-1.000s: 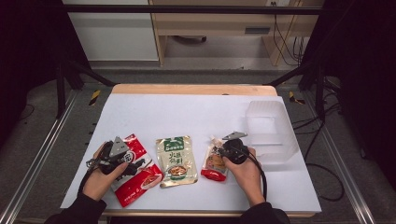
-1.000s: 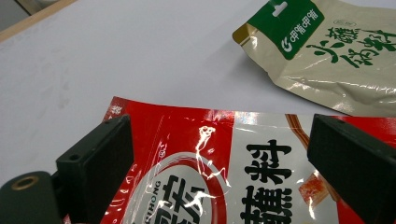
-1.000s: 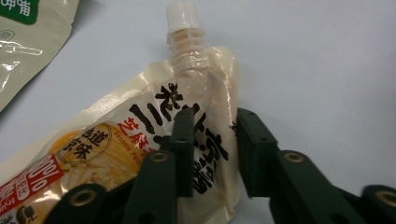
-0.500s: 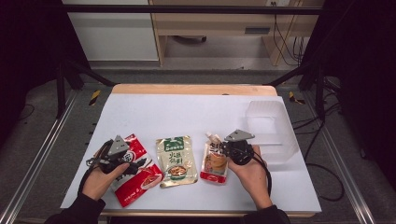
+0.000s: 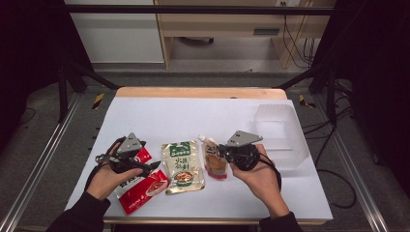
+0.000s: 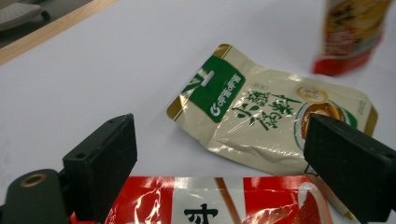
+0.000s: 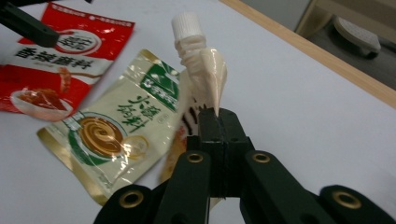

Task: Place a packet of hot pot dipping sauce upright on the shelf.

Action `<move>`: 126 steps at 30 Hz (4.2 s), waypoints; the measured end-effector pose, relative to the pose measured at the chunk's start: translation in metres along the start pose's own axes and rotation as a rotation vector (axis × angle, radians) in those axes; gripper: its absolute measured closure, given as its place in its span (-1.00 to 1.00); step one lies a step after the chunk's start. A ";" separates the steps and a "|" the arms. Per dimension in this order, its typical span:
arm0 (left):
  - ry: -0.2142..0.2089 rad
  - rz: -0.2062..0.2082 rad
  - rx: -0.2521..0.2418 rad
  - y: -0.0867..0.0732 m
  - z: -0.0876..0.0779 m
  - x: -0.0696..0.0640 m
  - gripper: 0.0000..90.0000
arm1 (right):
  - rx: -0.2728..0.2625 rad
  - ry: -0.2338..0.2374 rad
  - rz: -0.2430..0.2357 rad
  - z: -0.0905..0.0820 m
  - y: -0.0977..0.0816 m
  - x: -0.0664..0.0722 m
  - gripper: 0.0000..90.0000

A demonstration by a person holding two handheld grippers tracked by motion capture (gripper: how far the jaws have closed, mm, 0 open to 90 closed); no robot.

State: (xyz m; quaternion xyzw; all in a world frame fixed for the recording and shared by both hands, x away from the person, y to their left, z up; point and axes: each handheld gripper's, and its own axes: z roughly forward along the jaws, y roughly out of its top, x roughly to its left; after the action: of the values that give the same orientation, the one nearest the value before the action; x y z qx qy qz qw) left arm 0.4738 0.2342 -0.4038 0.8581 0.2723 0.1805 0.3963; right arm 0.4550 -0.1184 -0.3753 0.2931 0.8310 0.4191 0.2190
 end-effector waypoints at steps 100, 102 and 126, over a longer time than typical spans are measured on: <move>-0.281 0.356 0.091 0.122 -0.009 -0.014 0.62 | 0.227 0.261 -0.386 0.042 0.094 0.009 -0.26; -0.286 0.361 0.093 0.122 -0.008 -0.015 0.62 | 0.237 0.274 -0.399 0.044 0.095 0.009 -0.23; -0.299 0.357 0.101 0.118 -0.004 -0.016 0.62 | 0.318 0.371 -0.443 0.051 0.096 0.015 0.56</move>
State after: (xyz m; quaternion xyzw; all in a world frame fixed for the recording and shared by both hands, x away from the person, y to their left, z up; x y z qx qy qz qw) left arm 0.4975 0.1629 -0.3110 0.9286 0.0630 0.1046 0.3505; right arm 0.5050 -0.0334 -0.3261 0.0545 0.9552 0.2726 0.1012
